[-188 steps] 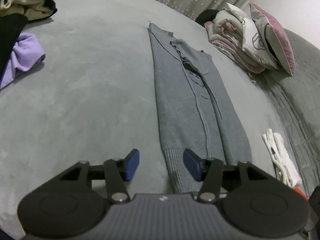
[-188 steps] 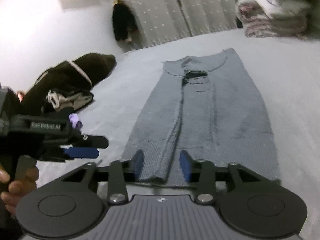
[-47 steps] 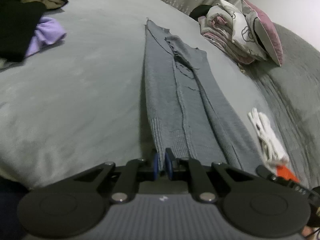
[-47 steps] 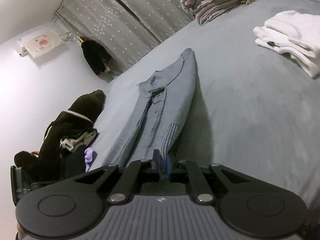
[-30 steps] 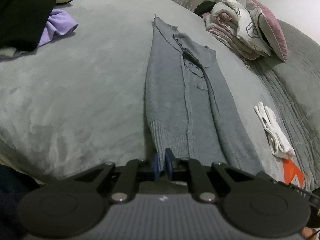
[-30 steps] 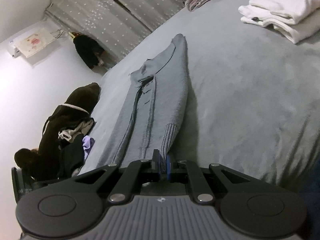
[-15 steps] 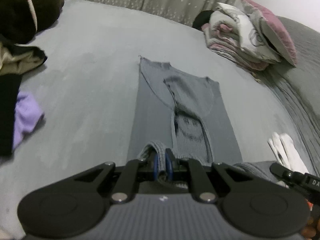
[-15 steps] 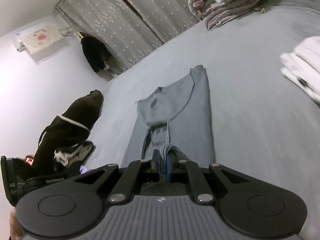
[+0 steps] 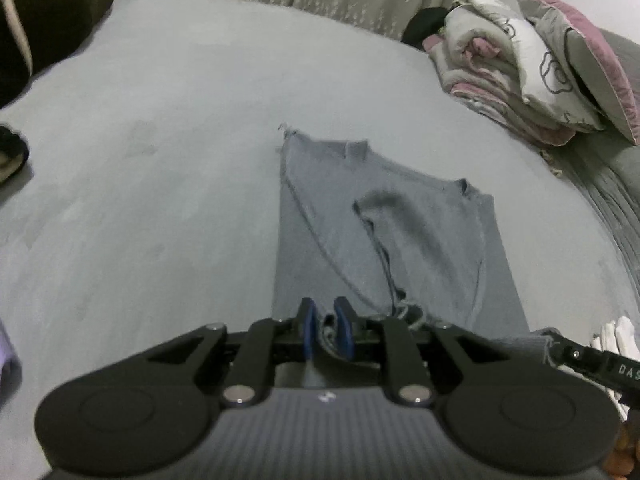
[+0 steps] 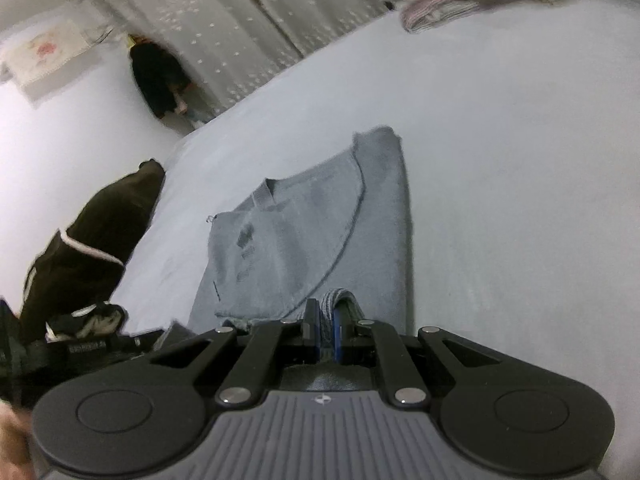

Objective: Fold clothes
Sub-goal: 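Lift the hem with both grippers and fold it toward the collar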

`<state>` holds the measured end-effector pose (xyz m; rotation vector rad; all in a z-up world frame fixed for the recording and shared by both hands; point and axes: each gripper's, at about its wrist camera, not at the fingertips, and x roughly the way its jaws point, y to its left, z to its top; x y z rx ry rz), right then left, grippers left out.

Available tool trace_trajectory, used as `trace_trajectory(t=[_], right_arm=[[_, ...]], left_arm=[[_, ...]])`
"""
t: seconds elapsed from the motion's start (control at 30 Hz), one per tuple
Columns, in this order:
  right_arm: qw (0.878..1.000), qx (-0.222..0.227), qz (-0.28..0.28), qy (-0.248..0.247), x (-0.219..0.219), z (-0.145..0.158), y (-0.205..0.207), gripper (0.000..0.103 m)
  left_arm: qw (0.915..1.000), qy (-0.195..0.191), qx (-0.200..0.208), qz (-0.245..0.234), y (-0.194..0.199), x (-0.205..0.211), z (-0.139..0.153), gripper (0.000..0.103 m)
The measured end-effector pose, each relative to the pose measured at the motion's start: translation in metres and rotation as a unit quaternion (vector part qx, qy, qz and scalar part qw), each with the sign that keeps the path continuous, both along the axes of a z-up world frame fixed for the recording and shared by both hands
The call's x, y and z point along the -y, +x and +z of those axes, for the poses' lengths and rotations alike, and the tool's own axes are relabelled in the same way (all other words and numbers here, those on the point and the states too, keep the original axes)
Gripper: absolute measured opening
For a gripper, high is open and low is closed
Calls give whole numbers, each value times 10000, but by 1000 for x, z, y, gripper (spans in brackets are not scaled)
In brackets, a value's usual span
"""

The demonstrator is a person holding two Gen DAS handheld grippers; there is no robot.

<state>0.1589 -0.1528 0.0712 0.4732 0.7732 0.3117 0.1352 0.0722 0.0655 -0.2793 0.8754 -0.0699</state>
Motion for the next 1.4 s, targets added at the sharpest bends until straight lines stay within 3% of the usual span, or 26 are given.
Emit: trace_trajectory(t=[0.03, 0.07, 0.1, 0.17, 0.3, 0.5, 0.7, 0.77, 0.8, 0.83, 1.23, 1.27, 1.3, 1.37, 1.4], right_arm=[[10000, 43, -26, 24, 3, 0, 0, 9], [9999, 86, -52, 48, 6, 0, 1, 9], [9999, 128, -78, 72, 8, 1, 1, 10], [9996, 214, -130, 120, 14, 1, 1, 10], [9987, 403, -235, 206, 25, 2, 2, 31], [9981, 588, 9, -180, 18, 3, 1, 36], [9958, 621, 326, -586, 6, -2, 2, 37], [9945, 632, 432, -722, 2, -3, 2, 37], [9937, 637, 485, -789, 0, -4, 2, 37], [9928, 642, 537, -857, -2, -5, 2, 37], [9827, 674, 965, -1432, -21, -23, 8, 36], [9819, 716, 978, -1455, -22, -24, 9, 36], [9818, 742, 971, -1456, -22, -23, 9, 26], [9813, 802, 941, -1473, -22, -21, 9, 10], [9811, 831, 915, -1487, -22, -19, 8, 11]], left_arm=[[10000, 43, 53, 12, 2, 0, 0, 27], [9999, 49, 71, 71, 4, -3, 1, 41], [9999, 54, 88, 130, 6, -5, 1, 47], [9996, -12, 140, 237, 6, -14, 3, 47], [9989, -125, 307, 345, 0, -28, 9, 47], [9968, -41, 796, 112, -10, -26, 15, 52], [9974, 65, 637, -321, -6, -9, 0, 52], [9970, 412, 517, -399, -2, 1, -8, 46], [9958, 660, 463, -430, 0, 7, -12, 33], [9942, 844, 465, -484, 1, 11, -15, 29], [9903, 1067, 492, -746, 1, 24, -32, 29], [9900, 1078, 501, -753, 1, 24, -34, 24], [9898, 1090, 511, -757, 2, 25, -33, 16], [9906, 1058, 481, -728, 3, 25, -32, 12], [9905, 1084, 477, -695, 2, 25, -31, 11]])
